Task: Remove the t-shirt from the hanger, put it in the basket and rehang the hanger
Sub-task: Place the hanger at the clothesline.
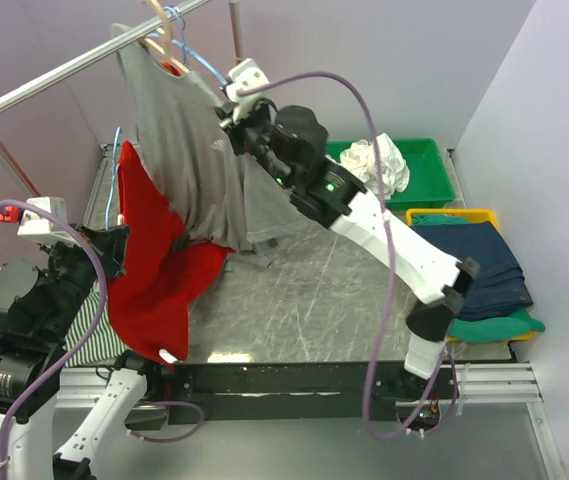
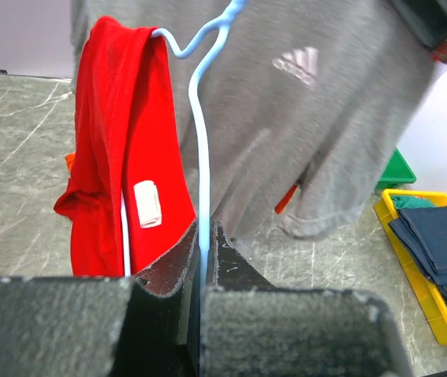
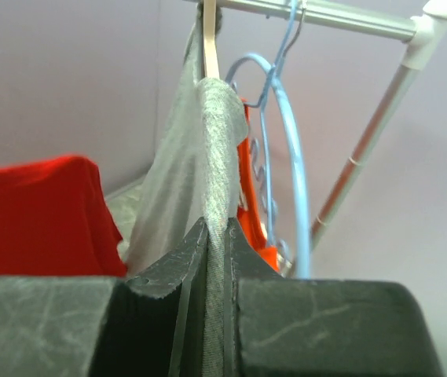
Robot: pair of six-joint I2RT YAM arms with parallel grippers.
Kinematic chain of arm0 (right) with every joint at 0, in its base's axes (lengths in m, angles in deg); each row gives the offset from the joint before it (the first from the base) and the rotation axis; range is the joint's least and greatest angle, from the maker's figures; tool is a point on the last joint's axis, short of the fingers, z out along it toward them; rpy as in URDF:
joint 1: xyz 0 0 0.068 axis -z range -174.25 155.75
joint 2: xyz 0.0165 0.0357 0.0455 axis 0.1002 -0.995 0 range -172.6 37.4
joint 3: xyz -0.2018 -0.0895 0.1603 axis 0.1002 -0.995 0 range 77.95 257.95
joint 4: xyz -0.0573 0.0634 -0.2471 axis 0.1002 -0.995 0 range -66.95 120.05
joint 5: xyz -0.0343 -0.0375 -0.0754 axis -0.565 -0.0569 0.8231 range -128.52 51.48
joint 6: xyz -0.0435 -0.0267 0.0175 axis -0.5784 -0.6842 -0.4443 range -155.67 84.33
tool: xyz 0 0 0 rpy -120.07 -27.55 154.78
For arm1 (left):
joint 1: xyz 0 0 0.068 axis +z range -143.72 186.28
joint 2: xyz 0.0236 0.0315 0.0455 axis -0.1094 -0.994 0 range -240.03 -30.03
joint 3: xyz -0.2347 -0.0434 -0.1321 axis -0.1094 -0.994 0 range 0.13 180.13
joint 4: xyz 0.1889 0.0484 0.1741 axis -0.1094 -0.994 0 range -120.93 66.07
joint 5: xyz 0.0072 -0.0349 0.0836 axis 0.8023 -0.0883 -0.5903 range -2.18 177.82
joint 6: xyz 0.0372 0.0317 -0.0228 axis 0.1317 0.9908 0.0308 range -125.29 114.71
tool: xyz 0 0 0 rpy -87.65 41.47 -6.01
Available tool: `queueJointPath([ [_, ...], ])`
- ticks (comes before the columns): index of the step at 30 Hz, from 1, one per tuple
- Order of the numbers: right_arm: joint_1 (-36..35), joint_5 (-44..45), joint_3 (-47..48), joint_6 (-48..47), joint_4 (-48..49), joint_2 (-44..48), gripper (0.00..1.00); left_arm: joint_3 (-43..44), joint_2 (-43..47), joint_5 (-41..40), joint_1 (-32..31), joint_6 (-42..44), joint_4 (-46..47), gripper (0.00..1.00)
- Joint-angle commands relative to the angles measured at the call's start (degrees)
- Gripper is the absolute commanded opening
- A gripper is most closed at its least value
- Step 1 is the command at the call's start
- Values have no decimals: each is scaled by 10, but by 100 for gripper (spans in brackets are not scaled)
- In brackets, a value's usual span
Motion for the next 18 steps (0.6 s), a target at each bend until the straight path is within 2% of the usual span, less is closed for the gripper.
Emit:
queueJointPath([
  [1,22,-50,147,31,45,-73,0,2,0,-7,-1,0,37,1],
  [4,29,-76,214,41,21,-127,0,0,1,-6,-1,1,37,1],
  [6,30,-84,226,46,20,-148,0,-3,0,-4,-2,1,38,1],
  [18,36,-93,175,60,23,-164,0,-23,-4,53,-1,14,52,1],
])
